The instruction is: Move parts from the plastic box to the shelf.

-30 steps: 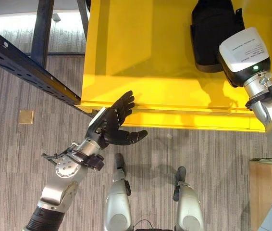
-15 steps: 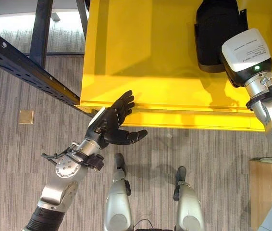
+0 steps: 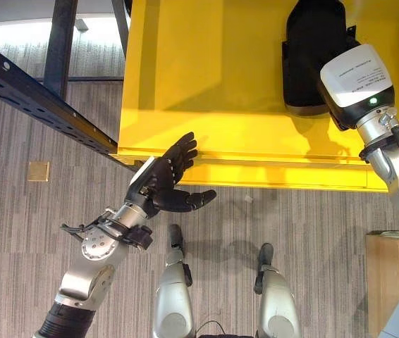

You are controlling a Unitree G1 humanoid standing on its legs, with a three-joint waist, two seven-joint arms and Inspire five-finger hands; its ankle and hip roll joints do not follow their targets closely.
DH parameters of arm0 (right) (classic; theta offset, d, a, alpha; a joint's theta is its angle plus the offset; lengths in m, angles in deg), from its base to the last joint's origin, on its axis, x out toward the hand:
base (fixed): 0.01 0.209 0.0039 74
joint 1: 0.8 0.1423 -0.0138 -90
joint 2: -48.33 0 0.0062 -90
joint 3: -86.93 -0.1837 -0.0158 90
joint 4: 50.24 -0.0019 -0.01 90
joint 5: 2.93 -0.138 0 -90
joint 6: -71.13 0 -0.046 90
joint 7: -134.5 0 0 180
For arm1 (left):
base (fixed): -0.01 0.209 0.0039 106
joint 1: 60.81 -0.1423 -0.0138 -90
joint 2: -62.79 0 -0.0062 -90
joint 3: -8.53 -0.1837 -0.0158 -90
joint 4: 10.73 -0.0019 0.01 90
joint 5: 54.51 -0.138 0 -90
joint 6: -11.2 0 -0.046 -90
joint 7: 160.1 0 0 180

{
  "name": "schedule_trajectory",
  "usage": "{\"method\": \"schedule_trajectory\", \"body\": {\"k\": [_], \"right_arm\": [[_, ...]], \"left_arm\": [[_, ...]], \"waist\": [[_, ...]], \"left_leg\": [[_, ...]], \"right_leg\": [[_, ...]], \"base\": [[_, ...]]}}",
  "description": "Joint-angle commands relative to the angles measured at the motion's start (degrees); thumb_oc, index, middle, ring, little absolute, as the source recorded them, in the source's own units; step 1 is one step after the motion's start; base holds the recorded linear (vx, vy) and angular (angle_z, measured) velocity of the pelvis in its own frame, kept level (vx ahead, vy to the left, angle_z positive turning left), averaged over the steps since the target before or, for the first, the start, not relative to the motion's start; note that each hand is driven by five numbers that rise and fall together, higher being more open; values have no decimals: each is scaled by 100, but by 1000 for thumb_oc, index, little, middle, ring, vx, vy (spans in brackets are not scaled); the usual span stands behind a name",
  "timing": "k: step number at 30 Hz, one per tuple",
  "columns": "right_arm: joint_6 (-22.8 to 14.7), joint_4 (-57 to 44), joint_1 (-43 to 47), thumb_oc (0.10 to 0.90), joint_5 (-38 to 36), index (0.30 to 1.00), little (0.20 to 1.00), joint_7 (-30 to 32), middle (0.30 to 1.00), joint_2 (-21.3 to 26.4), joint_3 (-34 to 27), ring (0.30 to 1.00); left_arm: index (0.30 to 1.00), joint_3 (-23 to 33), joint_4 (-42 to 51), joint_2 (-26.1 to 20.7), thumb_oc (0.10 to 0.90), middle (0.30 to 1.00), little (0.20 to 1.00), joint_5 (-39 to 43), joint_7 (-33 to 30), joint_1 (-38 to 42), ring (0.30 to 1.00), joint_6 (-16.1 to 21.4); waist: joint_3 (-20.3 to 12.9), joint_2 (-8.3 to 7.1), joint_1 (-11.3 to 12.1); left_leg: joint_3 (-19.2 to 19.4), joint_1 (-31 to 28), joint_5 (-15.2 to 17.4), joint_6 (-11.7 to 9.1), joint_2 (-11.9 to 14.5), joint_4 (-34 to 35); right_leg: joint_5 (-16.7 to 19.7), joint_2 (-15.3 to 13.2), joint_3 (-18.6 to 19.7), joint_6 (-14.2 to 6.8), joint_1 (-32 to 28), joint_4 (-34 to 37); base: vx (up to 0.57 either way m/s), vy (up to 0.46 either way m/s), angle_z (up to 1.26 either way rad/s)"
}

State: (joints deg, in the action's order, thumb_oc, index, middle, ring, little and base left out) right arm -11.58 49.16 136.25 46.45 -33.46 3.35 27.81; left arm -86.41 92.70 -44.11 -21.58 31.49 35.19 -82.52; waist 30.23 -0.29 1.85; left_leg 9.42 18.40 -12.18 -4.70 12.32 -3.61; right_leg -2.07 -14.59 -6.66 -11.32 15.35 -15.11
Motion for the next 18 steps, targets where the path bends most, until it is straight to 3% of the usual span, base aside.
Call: {"method": "schedule_trajectory", "body": {"k": [1, 18], "right_arm": [[198, -222, 799, 900, 177, 1000, 1000, 385, 1000, 142, -225, 1000], [652, -2, 716, 900, 282, 1000, 1000, 335, 1000, 99, -263, 1000]], "left_arm": [[1000, -51, 320, 15, 900, 1000, 1000, 60, 67, 343, 1000, 538], [1000, -70, 298, 31, 900, 1000, 1000, 70, 52, 362, 1000, 543]], "waist": [[-178, 27, -11], [-155, 36, -22]], "left_leg": [[-215, -323, 902, -149, 40, -455], [-220, -319, 912, -141, 43, -480]], "right_leg": [[-433, 941, -77, 788, 326, -314], [-445, 938, -75, 793, 346, -368]], "base": [[0, 0, 0], [0, 0, 0]]}}
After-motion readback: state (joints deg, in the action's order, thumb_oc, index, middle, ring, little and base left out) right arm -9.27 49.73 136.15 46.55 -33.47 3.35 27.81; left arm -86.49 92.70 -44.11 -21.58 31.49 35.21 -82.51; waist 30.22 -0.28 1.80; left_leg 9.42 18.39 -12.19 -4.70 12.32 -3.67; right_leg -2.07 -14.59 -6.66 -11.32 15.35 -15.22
